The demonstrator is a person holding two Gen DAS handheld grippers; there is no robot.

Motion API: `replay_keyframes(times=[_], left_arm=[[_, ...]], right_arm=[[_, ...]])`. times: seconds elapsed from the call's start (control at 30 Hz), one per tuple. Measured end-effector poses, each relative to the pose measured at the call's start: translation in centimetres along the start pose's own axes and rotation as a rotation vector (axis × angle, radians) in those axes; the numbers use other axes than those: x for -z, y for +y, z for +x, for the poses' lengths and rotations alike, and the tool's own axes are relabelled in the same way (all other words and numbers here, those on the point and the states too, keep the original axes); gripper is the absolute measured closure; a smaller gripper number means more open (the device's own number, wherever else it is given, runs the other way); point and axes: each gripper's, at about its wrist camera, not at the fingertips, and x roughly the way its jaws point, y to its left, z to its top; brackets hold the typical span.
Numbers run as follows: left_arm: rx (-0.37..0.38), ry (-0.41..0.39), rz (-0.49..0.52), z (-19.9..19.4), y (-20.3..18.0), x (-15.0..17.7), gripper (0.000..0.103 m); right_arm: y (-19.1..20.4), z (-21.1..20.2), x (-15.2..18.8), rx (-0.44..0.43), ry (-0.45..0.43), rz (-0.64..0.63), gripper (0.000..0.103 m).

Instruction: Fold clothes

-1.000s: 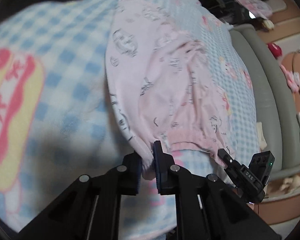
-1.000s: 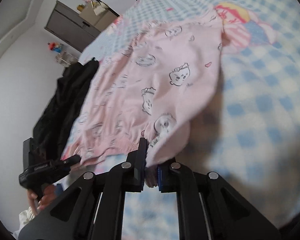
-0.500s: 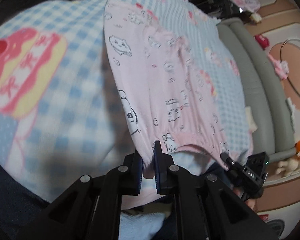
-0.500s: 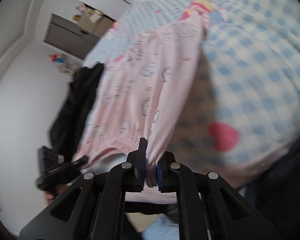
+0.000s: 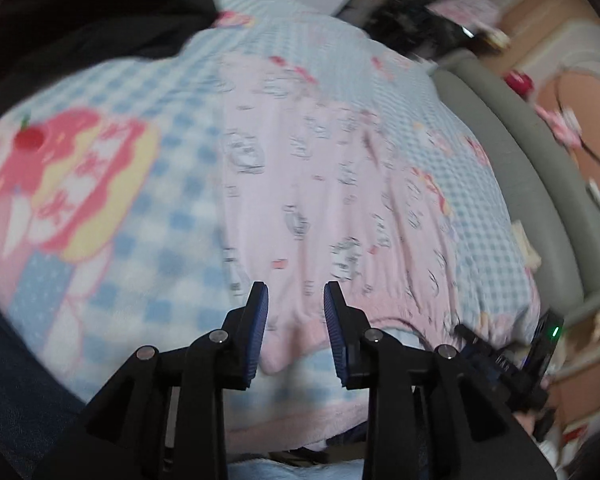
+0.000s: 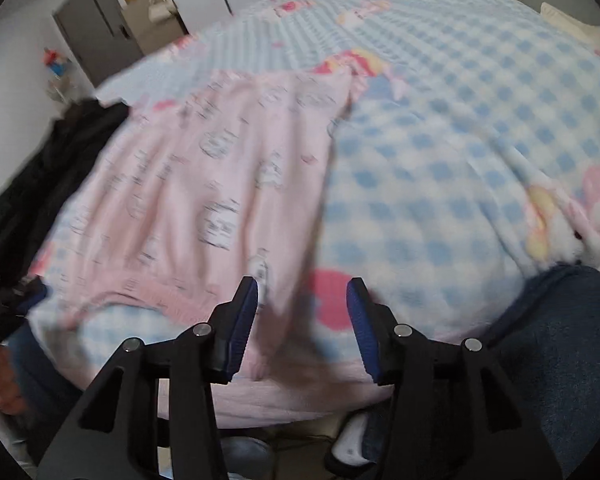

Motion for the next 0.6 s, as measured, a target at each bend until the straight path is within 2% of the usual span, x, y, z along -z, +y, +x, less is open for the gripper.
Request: replay_keyframes(times=[0.1,0.17,0.23,0.3,0.43,0.6], left_arm=[[-0.044,0.063,0.111,2.0,-2.8,-0.1,0.074],[-0.081,0.124,0.181,3.7,-4.2,0.1,0.074],[-0.112,0.151,0.228,4.6,-5.2,0.4,0.074],[-0.142,0.175,0.275,5.4,-6.1,0.7,0.074],[-0.181,0.192,0.318,5.8,-7.0,0.6,0.074],[-0.161,0.214,0.349,6.3,-8.0,0.1,0.074]], right_arm=[[3.4,-1.3,-0.7,-0.12,-0.026,-0.122,0.055],[6.0,-0.6,-0.7,-0.177,0.034,-0.216,0.056],[7.8,0.9,0.2,-0.194,0.122,-0.314,0.057],[7.7,1.5,0.2,-0.162,0.13,-0.321,0.061],[7.5,2.7,0.1,-0.098,0.145,-0.333,0.081],[7.2,4.2,0.2,-0.022,0.166,-0.346,0.083]])
